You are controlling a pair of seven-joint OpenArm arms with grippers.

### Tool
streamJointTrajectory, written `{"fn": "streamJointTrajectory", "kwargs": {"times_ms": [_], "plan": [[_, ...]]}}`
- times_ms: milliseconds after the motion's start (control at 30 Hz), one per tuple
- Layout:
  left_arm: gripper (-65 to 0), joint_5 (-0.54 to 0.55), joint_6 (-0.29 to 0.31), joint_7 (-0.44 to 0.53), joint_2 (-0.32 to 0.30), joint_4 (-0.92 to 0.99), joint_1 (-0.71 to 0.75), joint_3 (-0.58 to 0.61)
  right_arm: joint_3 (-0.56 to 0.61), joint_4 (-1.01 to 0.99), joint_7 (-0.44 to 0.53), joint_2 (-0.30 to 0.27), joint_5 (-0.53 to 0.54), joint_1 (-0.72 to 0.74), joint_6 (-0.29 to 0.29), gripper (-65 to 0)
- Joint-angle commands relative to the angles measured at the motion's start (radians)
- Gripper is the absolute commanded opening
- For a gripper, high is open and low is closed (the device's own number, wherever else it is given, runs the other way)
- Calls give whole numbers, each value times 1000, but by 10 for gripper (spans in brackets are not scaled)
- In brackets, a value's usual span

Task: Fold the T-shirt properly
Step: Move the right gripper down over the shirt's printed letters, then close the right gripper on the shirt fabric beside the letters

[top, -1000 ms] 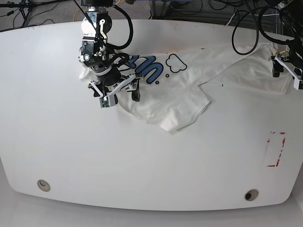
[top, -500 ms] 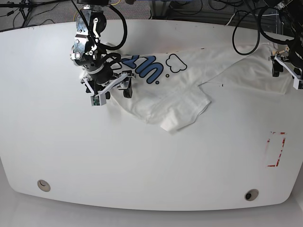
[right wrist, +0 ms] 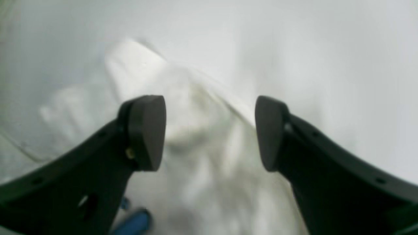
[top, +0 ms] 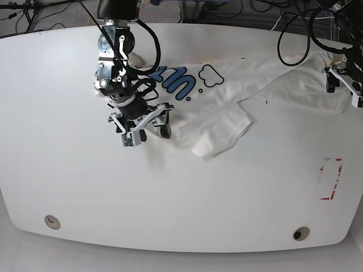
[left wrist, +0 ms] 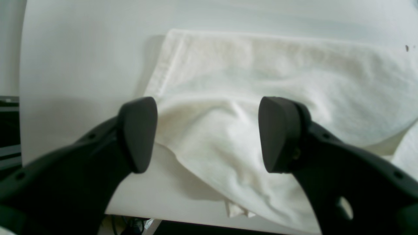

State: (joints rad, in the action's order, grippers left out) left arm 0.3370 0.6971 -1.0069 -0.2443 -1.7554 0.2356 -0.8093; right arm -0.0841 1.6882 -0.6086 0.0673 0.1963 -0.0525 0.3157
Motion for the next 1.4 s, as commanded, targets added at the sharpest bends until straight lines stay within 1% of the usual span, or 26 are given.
{"fn": "streamJointTrajectory", "kwargs": {"times_ms": [0,100,300,433,500,700,833,900,1100,1167,1367], "plan": [[-204,7,1,8,-17,-22,1,-11,32,-17,42,-4,12,32,5,-226],[-208,4,1,12,-14,-25,9,-31,110,-89,66,-11,15,71,1,-215],[-209,1,1,13,-10,-30,8,-59,127,-143,81,-16,12,90,4,-213],[-206,3,1,8,-13,-35,2,-74,92,-161,81,-20,10,81,4,-221],[-210,-3,1,-3,-18,-31,-12,-69,40,-143,80,-28,13,47,-3,-236],[-210,-6,1,-8,-21,-26,-30,-76,-34,-136,71,-33,13,13,-7,-285],[-213,-6,1,6,-25,-13,-33,-68,-87,-172,72,-25,12,22,-6,-294],[-216,-7,1,9,-25,-13,-33,-65,-90,-194,75,-25,12,30,-7,-285],[-236,-6,1,24,-24,-6,-29,-53,-75,-253,79,-25,14,60,-6,-274],[-228,-6,1,28,-22,-11,-26,-57,-48,-274,65,-29,13,93,4,-266],[-219,-10,1,23,-22,-15,-24,-71,4,-318,62,-26,11,122,8,-254]]}}
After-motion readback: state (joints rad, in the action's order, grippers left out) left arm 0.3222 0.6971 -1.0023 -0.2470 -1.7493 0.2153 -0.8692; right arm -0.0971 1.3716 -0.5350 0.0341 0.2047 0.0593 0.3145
